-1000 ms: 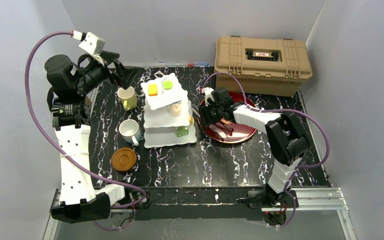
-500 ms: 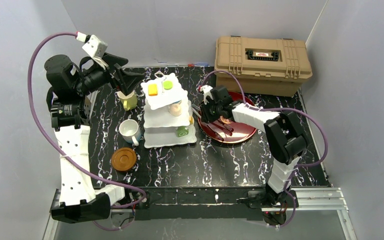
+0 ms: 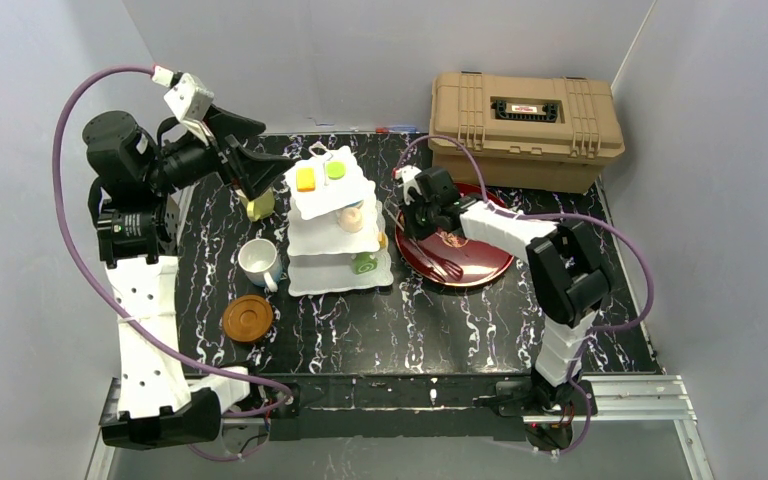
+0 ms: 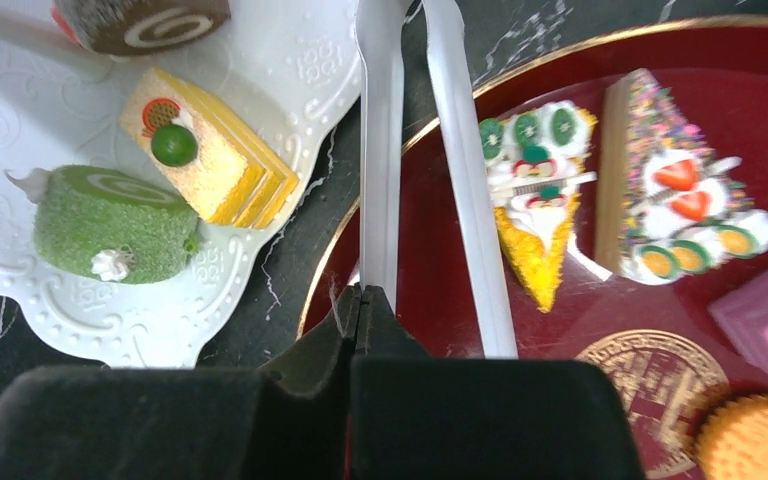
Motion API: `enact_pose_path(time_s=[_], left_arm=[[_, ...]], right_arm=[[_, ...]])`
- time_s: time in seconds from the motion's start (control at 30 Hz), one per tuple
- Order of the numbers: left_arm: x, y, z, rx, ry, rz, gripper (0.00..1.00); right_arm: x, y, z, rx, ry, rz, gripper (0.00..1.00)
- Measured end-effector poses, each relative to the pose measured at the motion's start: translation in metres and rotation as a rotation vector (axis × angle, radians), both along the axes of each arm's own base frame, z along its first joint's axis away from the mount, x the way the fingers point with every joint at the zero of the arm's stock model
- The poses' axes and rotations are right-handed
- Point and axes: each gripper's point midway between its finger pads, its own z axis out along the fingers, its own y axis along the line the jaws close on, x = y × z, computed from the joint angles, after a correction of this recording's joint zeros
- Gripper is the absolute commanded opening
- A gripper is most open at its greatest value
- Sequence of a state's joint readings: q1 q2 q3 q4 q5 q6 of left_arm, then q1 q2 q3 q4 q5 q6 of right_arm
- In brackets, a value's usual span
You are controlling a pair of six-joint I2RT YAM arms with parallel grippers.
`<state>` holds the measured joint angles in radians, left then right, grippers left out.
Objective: Serve the afternoon tea
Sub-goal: Pick up the clamp from the tray.
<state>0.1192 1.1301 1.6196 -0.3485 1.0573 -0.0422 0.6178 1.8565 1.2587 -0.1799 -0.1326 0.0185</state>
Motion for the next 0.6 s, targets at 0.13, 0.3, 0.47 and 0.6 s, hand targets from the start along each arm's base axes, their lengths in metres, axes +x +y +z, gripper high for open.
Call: enact_pose_path(time_s=[0.13,0.3,0.47,0.6], left_arm=[[-0.013,-0.016,0.001,-0.016,0.042,-0.087,0.93],[-0.040,-0.059,-0.007,0.013,0.087,-0.245,0.95],[-0.054,-0.091,-0.030,0.079,0.135,-0.336,0.95],[-0.053,-0.114,-0.053,0.146,0.167,-0.369,0.95]], right_arm=[[0.007,-0.004,0.033,0.018,-0.077,-0.034,0.01],[0.012,-0.009,0.121,0.127,-0.252,-0.084,0.01],[0.004,-0.022,0.220,0.312,-0.444,-0.160,0.01],[-0.013,-0.039,0.270,0.458,-0.547,-0.230,0.01]])
